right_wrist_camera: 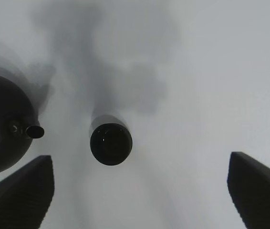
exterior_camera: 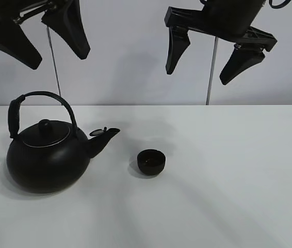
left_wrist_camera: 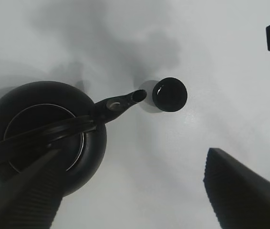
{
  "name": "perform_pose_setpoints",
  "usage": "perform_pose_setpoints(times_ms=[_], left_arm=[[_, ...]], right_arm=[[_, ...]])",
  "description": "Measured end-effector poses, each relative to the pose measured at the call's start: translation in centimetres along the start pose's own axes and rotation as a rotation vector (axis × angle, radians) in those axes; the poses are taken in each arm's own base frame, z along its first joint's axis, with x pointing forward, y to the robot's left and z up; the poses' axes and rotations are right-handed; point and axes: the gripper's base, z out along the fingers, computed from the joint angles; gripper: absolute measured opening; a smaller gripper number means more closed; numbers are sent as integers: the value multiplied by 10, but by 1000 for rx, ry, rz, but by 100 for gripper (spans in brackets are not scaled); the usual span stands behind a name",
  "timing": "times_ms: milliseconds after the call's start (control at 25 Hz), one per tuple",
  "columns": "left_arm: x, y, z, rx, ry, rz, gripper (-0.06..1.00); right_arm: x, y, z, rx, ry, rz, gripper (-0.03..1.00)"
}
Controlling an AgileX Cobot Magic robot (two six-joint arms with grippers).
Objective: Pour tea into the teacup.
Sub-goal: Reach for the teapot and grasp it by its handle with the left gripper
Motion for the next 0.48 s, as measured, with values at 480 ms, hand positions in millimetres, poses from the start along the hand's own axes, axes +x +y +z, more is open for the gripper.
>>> perform_pose_setpoints(times_ms=[480], left_arm=[[-2, 11, -6, -102, -201, 110, 58]], right_arm=[[0, 0, 0, 0, -2, 0, 68]])
